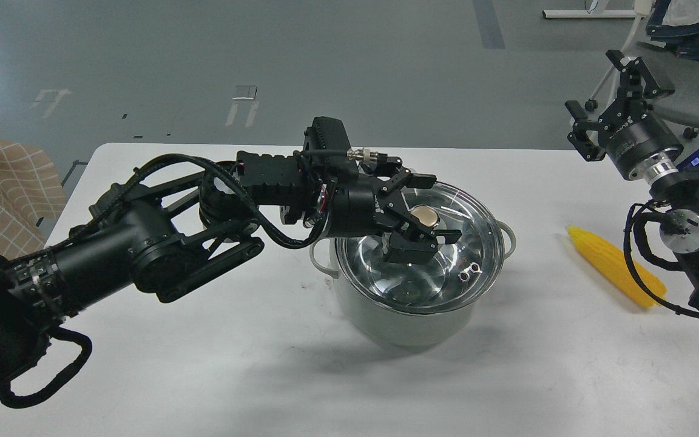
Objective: Open pot and put corn in
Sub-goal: 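Lower the left gripper onto the glass lid and grasp its brass knob, then lift the glass lid off the pot and carry it beside the pot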
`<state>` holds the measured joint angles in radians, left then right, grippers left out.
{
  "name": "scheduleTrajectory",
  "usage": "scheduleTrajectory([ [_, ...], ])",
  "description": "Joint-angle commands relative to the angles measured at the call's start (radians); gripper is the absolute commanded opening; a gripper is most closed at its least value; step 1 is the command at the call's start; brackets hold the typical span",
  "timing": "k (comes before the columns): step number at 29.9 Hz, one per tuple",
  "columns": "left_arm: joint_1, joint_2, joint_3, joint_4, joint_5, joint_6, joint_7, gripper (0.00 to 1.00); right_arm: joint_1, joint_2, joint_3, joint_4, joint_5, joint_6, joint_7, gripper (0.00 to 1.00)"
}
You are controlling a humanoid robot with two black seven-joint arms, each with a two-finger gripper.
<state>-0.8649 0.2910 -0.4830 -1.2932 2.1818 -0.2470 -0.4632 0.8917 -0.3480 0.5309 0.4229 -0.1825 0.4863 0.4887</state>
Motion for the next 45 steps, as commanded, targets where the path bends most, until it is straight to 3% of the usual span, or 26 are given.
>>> scheduleTrajectory([
  [1, 0.021, -0.013, 0.0, 0.031, 0.0, 0.0, 0.001, 0.95, 0.0, 0.0, 0.0, 0.0, 0.0, 0.001, 0.0, 1.0],
  [8, 0.021, -0.035, 0.0, 0.083, 0.0, 0.04, 0.005, 0.94, -0.002, 0.001, 0.0, 0.004, 0.0, 0.001, 0.0, 1.0],
  [12, 0.021, -0.036, 0.0, 0.086, 0.0, 0.04, 0.006, 0.85, -0.007, 0.0, 0.0, 0.005, 0.0, 0.001, 0.0, 1.0],
  [16, 0.023, -0.036, 0.0, 0.09, 0.0, 0.04, 0.006, 0.49, -0.008, 0.0, 0.0, 0.011, 0.0, 0.0, 0.0, 1.0],
  [20, 0.021, -0.036, 0.0, 0.091, 0.0, 0.04, 0.008, 0.43, -0.008, 0.0, 0.001, 0.011, 0.0, 0.001, 0.0, 1.0],
  [22, 0.021, -0.036, 0.0, 0.091, 0.0, 0.04, 0.008, 0.18, -0.008, 0.001, 0.0, 0.011, 0.0, 0.0, 0.0, 1.0],
  [25, 0.017, -0.036, -0.002, 0.089, 0.0, 0.04, 0.006, 0.02, -0.008, 0.0, 0.001, 0.011, 0.0, 0.001, 0.0, 1.0],
  [33, -0.094, 0.006, -0.019, 0.034, 0.0, 0.038, -0.006, 0.02, -0.008, 0.001, 0.001, 0.011, 0.0, 0.0, 0.0, 1.0],
  [38, -0.17, 0.16, -0.019, -0.021, 0.0, 0.037, -0.021, 0.02, -0.008, 0.0, 0.001, 0.011, 0.0, 0.0, 0.0, 1.0],
  [45, -0.145, 0.505, -0.006, -0.06, -0.085, 0.103, -0.025, 0.03, -0.013, 0.001, 0.0, 0.011, 0.0, 0.0, 0.0, 1.0],
])
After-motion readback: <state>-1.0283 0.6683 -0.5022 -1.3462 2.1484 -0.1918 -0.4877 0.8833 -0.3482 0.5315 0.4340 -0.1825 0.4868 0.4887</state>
